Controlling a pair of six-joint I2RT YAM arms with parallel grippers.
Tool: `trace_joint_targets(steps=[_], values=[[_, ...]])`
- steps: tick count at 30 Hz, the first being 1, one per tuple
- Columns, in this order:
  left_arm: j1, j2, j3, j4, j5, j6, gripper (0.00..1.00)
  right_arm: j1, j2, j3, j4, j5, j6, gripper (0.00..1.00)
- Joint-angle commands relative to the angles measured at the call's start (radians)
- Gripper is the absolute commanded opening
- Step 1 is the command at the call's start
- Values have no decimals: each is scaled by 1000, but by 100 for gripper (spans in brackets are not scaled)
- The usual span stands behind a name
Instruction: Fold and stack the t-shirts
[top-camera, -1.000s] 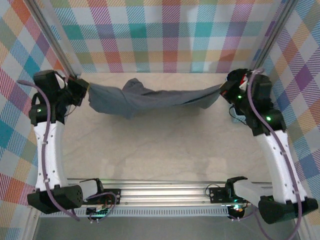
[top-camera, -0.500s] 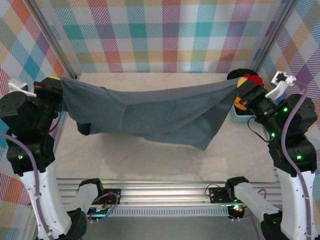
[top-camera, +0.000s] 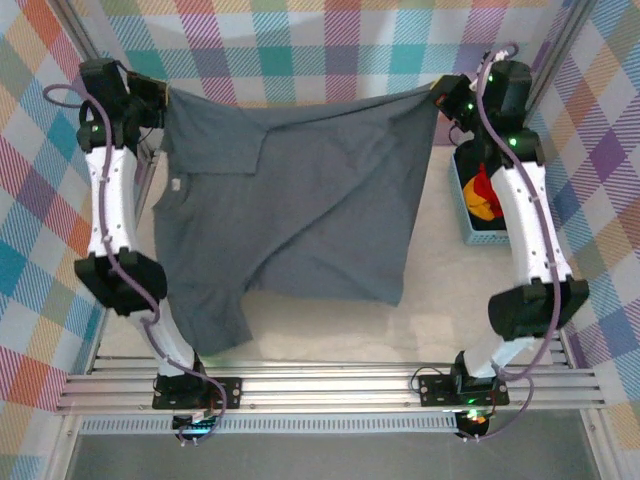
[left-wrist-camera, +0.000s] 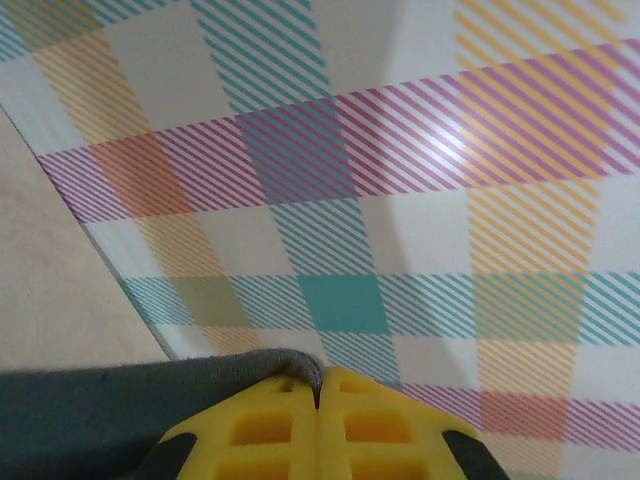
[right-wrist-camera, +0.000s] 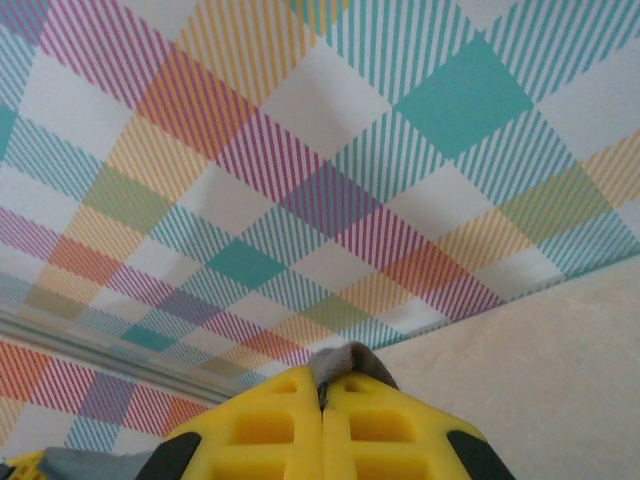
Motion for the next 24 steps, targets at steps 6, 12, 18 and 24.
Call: trace_joint_targets(steps=[6, 12, 18, 24], values=[[15, -71, 433, 65, 84, -111, 0, -101, -77, 289, 25, -35, 38, 0], [-7, -239, 187, -148, 166, -22, 0, -138, -161, 151, -85, -57, 21, 0], [-35, -607, -786, -102, 118, 88, 0, -136, -431, -556, -60, -39, 41, 0], [-98, -568, -1325, -21, 100, 151, 0, -131, -530, -1176, -26, -41, 119, 0]])
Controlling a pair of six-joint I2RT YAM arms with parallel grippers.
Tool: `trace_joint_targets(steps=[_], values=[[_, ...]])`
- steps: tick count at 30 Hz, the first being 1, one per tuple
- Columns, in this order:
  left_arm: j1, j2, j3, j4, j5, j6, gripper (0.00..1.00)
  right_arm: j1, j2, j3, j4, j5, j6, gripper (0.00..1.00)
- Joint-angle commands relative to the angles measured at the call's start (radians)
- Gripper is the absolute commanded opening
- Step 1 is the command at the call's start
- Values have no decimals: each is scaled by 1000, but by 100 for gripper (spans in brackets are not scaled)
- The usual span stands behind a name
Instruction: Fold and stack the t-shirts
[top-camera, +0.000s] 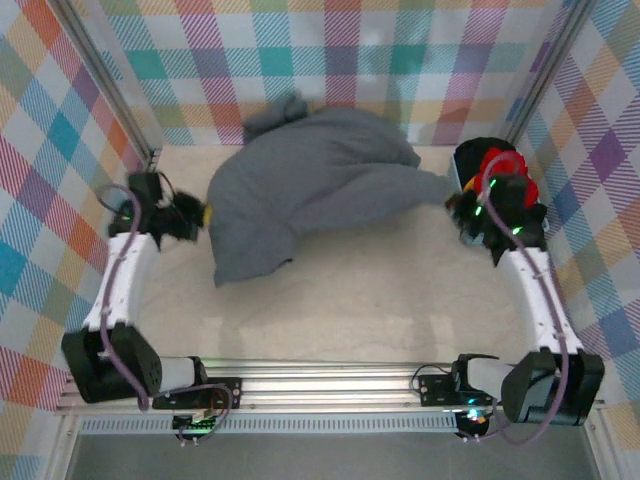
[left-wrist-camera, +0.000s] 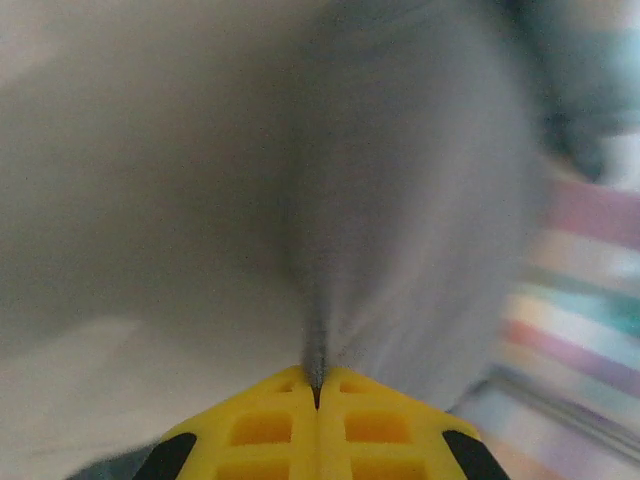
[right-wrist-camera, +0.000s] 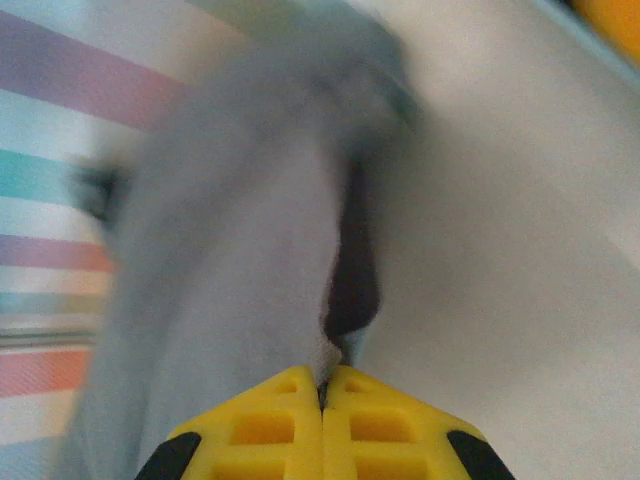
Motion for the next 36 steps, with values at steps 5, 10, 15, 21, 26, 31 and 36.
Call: trace_joint_targets(steps=[5, 10, 15, 21, 26, 31, 36], values=[[-45, 151, -208, 21, -25, 88, 0, 11, 96, -192, -47, -38, 27, 0], [-46, 101, -228, -5, -64, 74, 0, 27, 147, -152, -148, 3, 2, 0], [-46, 49, -234, -67, -109, 79, 0, 28, 75, -189, -228, 103, 20, 0], [-46, 20, -253, -65, -143, 80, 0, 29, -17, -234, -279, 189, 49, 0], [-47, 46, -257, -74, -153, 91, 0, 28, -26, -238, -317, 230, 69, 0], [-46, 24, -274, -89, -187, 94, 0, 29, -95, -288, -381, 292, 153, 0], [-46, 36, -276, -73, -190, 94, 0, 29, -126, -371, -342, 235, 222, 0]])
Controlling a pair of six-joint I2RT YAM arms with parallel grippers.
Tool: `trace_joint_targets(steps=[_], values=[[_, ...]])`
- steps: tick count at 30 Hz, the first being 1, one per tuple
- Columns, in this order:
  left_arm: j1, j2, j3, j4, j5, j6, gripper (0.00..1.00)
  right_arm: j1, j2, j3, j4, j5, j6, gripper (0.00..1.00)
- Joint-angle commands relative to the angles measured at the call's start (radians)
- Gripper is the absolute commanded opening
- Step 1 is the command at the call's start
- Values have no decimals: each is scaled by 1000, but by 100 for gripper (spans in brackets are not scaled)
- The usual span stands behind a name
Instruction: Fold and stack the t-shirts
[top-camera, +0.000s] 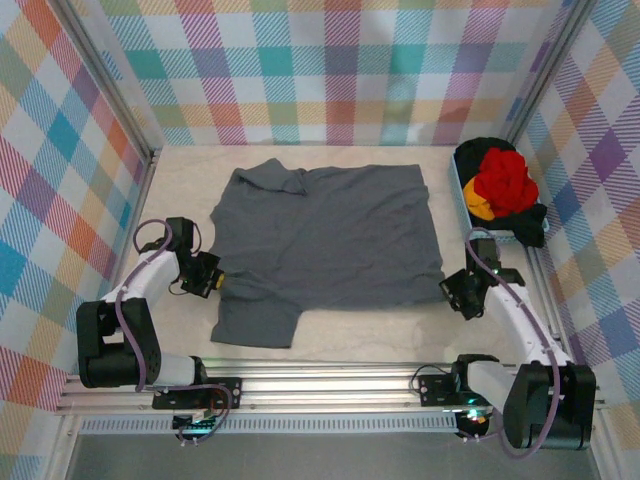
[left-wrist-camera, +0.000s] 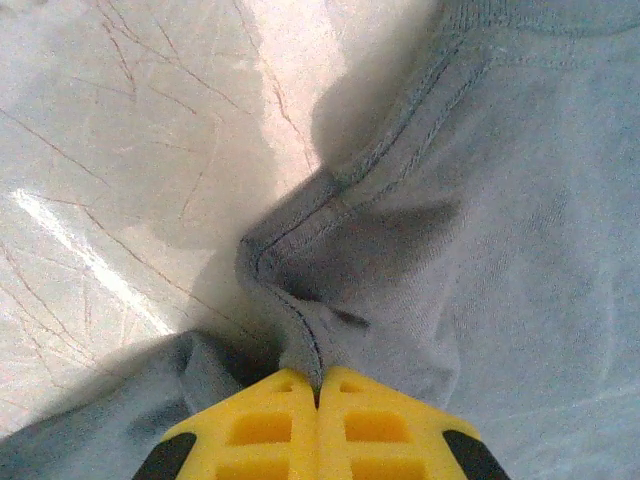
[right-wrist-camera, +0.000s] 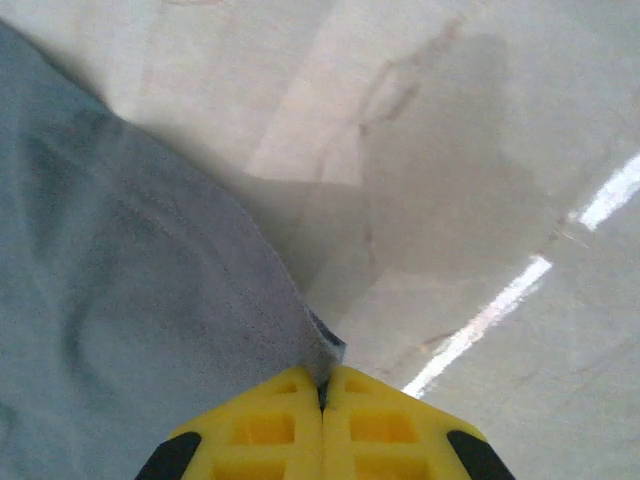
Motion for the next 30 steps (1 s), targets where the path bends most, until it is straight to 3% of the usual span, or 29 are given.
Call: trace_joint_targets(steps=[1, 9, 16, 17, 18, 20, 22, 27, 30], values=[[-5, 3, -7, -14, -24, 21, 0, 3, 16, -36, -5, -14, 65, 0], [-4, -18, 6, -59, -98, 29, 0, 1, 60, 1, -45, 76, 49, 0], [-4, -98, 10, -106, -173, 16, 5, 0, -51, -16, -155, 189, 124, 0], [-5, -105, 12, -107, -177, 8, 7, 1, -70, -25, -141, 185, 122, 1], [-4, -108, 15, -105, -177, 1, 16, 1, -81, -33, -115, 168, 115, 12], [-6, -105, 30, -108, -176, -9, 40, 1, -66, -26, -99, 138, 97, 33], [-8, -101, 62, -113, -179, -8, 57, 1, -46, 6, -121, 140, 96, 44], [-53, -82, 268, -162, -242, 46, 60, 1, -115, 81, -94, 167, 10, 45], [-84, 63, 446, -122, -182, 142, 55, 20, -92, 132, 48, 61, -125, 41]])
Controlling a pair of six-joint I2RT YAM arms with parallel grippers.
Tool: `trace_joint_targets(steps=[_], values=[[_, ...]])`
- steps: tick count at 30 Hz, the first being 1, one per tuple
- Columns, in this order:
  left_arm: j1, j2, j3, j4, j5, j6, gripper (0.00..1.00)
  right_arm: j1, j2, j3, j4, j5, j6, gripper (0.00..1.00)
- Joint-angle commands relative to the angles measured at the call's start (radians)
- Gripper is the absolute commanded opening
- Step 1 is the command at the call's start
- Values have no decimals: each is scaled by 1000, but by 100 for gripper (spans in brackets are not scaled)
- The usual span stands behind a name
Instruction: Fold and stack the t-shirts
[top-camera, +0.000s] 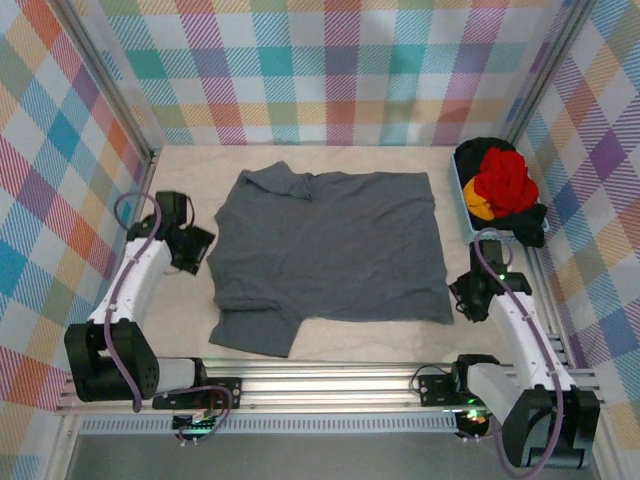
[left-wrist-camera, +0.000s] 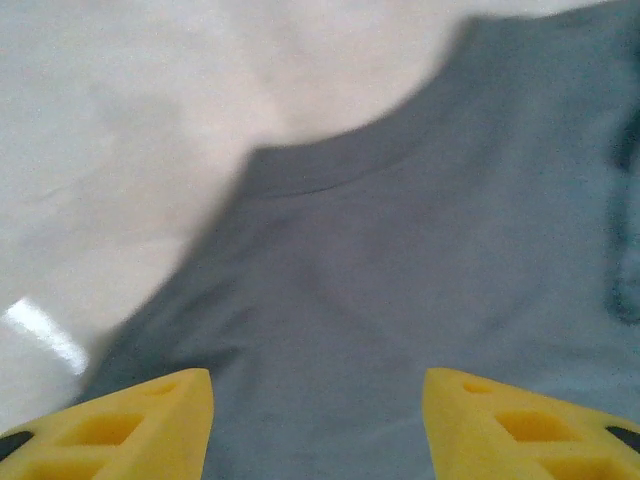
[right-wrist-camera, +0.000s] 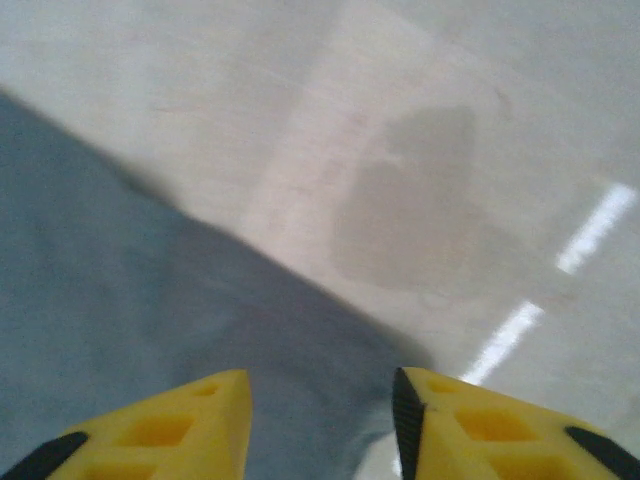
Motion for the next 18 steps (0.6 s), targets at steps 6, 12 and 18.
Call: trace_joint_targets(steps=[6, 12, 18], values=[[-86, 515, 522, 119, 171, 247, 32, 99, 262, 195, 319, -321, -291, 42], [-161, 900, 1011, 63, 130, 381, 29, 148, 510, 363, 302, -393, -325, 41], [-180, 1224, 1419, -37, 45, 344, 46, 172, 590, 414, 310, -403, -301, 40]])
